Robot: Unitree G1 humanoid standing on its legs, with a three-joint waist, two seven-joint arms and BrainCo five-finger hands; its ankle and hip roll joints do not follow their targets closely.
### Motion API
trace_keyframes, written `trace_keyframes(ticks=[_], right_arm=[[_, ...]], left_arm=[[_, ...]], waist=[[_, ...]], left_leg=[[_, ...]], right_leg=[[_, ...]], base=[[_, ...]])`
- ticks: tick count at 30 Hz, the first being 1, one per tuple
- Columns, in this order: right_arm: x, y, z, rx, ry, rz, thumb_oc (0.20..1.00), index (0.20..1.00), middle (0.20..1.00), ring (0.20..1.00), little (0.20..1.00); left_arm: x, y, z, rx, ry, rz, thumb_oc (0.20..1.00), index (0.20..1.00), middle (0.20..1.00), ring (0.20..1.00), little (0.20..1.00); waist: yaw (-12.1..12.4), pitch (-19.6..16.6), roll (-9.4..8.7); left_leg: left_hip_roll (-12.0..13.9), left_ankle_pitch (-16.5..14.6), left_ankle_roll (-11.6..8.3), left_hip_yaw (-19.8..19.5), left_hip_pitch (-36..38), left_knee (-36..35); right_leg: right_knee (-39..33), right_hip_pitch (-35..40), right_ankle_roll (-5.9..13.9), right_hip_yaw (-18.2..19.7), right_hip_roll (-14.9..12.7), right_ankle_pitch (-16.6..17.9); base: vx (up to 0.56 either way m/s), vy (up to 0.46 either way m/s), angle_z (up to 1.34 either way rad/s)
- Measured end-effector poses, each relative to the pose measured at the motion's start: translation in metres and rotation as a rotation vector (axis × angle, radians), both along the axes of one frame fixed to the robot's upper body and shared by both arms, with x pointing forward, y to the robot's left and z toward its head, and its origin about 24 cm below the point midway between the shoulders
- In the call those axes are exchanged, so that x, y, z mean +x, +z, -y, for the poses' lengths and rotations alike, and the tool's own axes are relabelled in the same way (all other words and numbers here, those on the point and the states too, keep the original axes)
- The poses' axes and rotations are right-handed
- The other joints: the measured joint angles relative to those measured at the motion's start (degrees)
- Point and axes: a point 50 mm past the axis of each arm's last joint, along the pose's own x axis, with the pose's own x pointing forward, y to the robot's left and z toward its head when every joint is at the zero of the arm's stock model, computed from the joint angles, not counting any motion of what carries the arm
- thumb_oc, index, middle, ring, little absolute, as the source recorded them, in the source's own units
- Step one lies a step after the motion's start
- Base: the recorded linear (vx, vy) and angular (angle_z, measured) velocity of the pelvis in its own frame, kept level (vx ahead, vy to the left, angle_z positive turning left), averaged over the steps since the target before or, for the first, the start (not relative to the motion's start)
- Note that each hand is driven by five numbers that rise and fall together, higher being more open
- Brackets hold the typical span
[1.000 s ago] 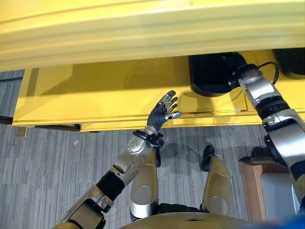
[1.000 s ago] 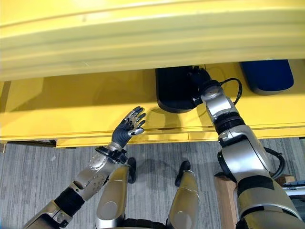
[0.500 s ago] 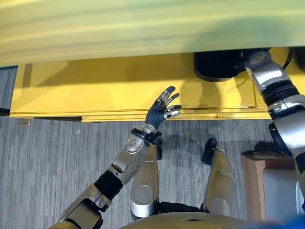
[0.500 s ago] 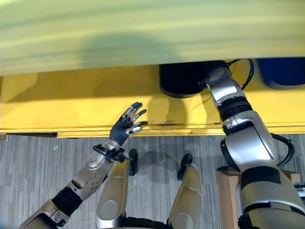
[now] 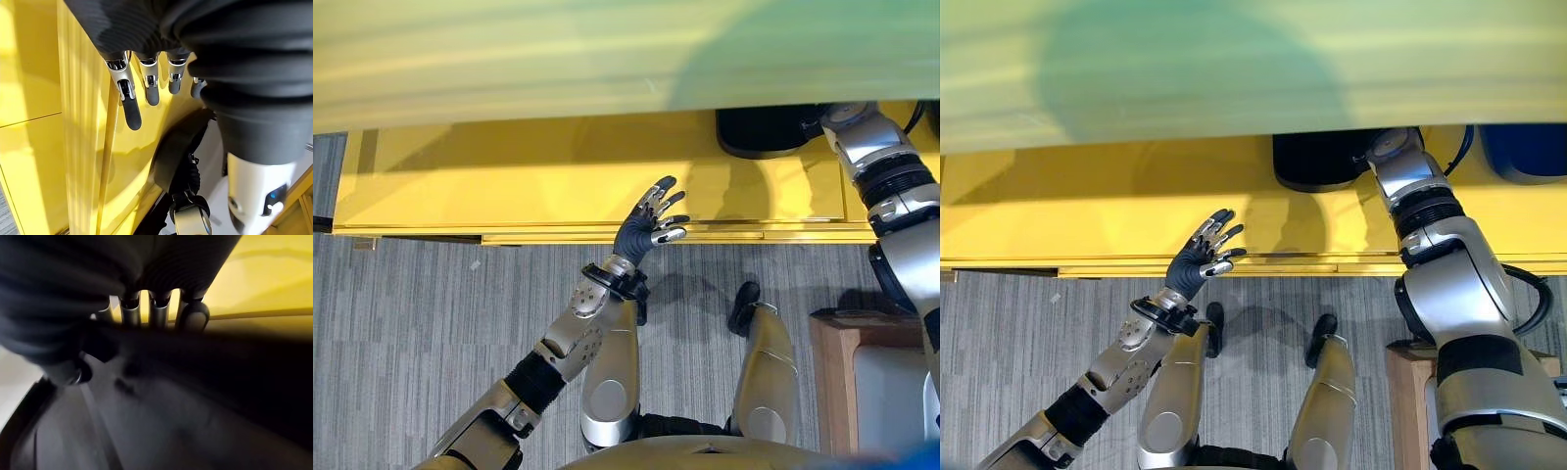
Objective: Move parts from the plastic box to the shelf.
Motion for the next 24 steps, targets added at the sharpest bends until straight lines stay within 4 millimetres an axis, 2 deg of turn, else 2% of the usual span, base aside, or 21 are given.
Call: trace_keyframes(ticks=[7,15,17,21,24], right_arm=[[0.000,0.000,0.000,0.042,-0.003,-0.005,1.000,1.000,1.000,1.000,1.000],[0.001,-0.007,-0.001,0.186,-0.016,-0.005,1.000,1.000,1.000,1.000,1.000],[0.001,-0.013,0.000,0.209,-0.040,-0.006,1.000,1.000,1.000,1.000,1.000],[-0.002,-0.032,-0.009,0.389,-0.009,-0.008,1.000,1.000,1.000,1.000,1.000],[-0.004,-0.035,-0.007,0.400,-0.091,0.047,1.000,1.000,1.000,1.000,1.000]], left_arm=[[0.000,0.000,0.000,0.001,0.003,-0.001,1.000,1.000,1.000,1.000,1.000],[0.001,0.000,-0.001,0.002,0.020,-0.008,1.000,1.000,1.000,1.000,1.000],[0.001,-0.001,-0.001,-0.003,0.018,-0.023,1.000,1.000,1.000,1.000,1.000],[0.001,-0.003,-0.002,-0.005,0.042,-0.038,1.000,1.000,1.000,1.000,1.000],[0.001,-0.003,0.000,-0.026,0.052,-0.056,1.000,1.000,1.000,1.000,1.000]], waist=[[-0.4,0.0,0.05],[-1.4,-0.1,0.14],[-1.6,-0.1,0.19],[-3.0,-0.1,0.24],[-3.6,-0.2,0.34]], left_leg=[[-0.1,0.1,-0.01,0.4,0.5,-0.8],[-0.1,0.1,0.01,0.9,3.0,-2.0],[-0.1,0.1,0.00,1.2,4.3,-2.8],[-0.1,0.1,-0.03,1.8,7.5,-4.7],[-0.1,0.1,-0.03,2.6,8.8,-5.3]], right_leg=[[-0.8,0.5,0.50,0.0,0.0,0.6],[-2.4,2.9,0.74,0.0,0.2,0.9],[-3.1,4.0,0.90,0.2,0.4,1.1],[-4.9,6.9,1.15,0.2,0.7,1.4],[-5.5,7.7,1.29,0.9,0.7,1.5]], base=[[0.00,0.000,0.00],[0.01,0.001,-0.01],[0.04,0.005,-0.05],[0.05,-0.004,-0.06],[0.02,0.013,-0.08]])
